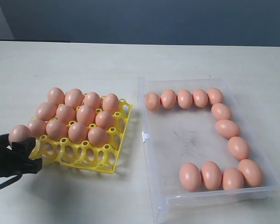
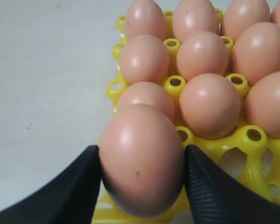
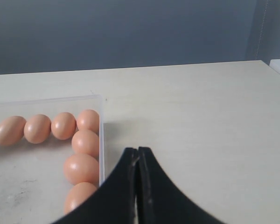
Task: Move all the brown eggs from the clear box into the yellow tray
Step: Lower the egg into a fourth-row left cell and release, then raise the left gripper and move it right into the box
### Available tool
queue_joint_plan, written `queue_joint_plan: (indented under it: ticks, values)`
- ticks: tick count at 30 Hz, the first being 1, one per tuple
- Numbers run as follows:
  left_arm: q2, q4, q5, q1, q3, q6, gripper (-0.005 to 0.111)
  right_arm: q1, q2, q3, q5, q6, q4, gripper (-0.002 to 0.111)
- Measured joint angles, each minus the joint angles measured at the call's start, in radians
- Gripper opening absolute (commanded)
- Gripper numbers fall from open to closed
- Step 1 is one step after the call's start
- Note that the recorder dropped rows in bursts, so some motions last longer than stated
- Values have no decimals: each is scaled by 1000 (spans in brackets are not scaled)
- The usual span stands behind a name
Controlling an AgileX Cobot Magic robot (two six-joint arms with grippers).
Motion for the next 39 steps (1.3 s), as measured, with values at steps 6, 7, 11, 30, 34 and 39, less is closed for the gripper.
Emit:
queue_joint_plan:
  ticks: [6, 7, 11, 30, 34, 39]
  values:
    - [49, 10, -16, 0, -17, -2, 0, 0, 0, 0, 0, 0, 0, -1]
    - [52, 10, -18, 0, -21, -2, 0, 0, 0, 0, 0, 0, 0, -1]
    - [58, 10, -18, 0, -25, -2, 5, 0, 0, 0, 0, 0, 0, -1]
    - [59, 10, 34, 0, -68, -22, 58, 0, 0, 0, 0, 0, 0, -1]
    - [59, 12, 54, 0, -89, -22, 59, 0, 0, 0, 0, 0, 0, -1]
    - [60, 12, 9, 0, -93, -22, 59, 0, 0, 0, 0, 0, 0, -1]
